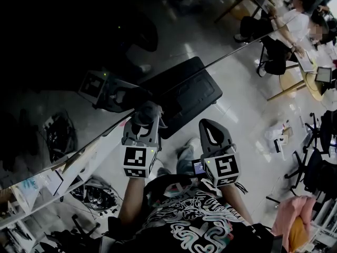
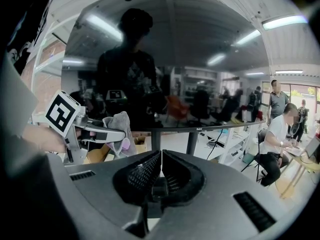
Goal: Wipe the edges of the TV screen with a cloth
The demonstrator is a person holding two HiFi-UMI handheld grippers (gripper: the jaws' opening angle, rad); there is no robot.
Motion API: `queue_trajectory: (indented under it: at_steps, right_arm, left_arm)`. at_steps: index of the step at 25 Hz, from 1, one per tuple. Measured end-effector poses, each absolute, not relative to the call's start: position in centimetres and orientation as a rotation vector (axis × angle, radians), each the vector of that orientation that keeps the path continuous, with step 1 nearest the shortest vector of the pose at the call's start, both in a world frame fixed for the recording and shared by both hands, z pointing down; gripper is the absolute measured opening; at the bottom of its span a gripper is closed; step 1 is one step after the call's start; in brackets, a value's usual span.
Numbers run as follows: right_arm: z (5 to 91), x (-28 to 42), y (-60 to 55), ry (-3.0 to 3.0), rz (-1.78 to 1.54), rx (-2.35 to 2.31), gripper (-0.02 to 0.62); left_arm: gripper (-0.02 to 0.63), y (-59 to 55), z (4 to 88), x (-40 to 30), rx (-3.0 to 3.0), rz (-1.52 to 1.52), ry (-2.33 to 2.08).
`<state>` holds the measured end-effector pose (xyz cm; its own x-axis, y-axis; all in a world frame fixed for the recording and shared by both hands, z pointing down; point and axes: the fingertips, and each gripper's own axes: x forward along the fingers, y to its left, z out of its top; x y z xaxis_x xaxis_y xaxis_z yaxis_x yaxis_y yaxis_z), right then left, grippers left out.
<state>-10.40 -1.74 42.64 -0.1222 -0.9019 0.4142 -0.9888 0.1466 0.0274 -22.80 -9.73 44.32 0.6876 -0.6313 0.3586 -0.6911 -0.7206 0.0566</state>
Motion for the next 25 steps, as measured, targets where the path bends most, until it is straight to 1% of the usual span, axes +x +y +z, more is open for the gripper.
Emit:
queue_trajectory:
  at_steps: [5, 9, 14, 20, 25]
  right_arm:
    - [42.7, -7.9, -2.3, -2.117, 0.375, 1.82, 0.029]
    - [42.9, -4.3, -2.8, -2.108, 0.384, 1.839, 0.029]
    - [42.3, -4.7, -2.9, -2.103, 0.376, 1.869, 0.029]
    - [42.4, -2.2, -3.4, -2.082, 0.381, 1.895, 0.029]
    - [42.6, -2.5, -3.5, -2.062, 0.385, 1.903, 0.029]
  left_arm:
    - [0.118, -10.2, 44.2, -19.7, 2.714, 0.488, -1.063]
    - [0.119, -10.6, 44.5, -16.2, 2.716, 0.507, -1.042]
    - [0.118, -10.7, 44.2, -16.5, 2.712, 0.483, -1.018]
    - [0.118, -11.3, 44.4, -13.8, 2.713, 0.476, -0.986]
    - [0.118, -11.5, 44.3, -14.1, 2.71, 0.453, -0.963]
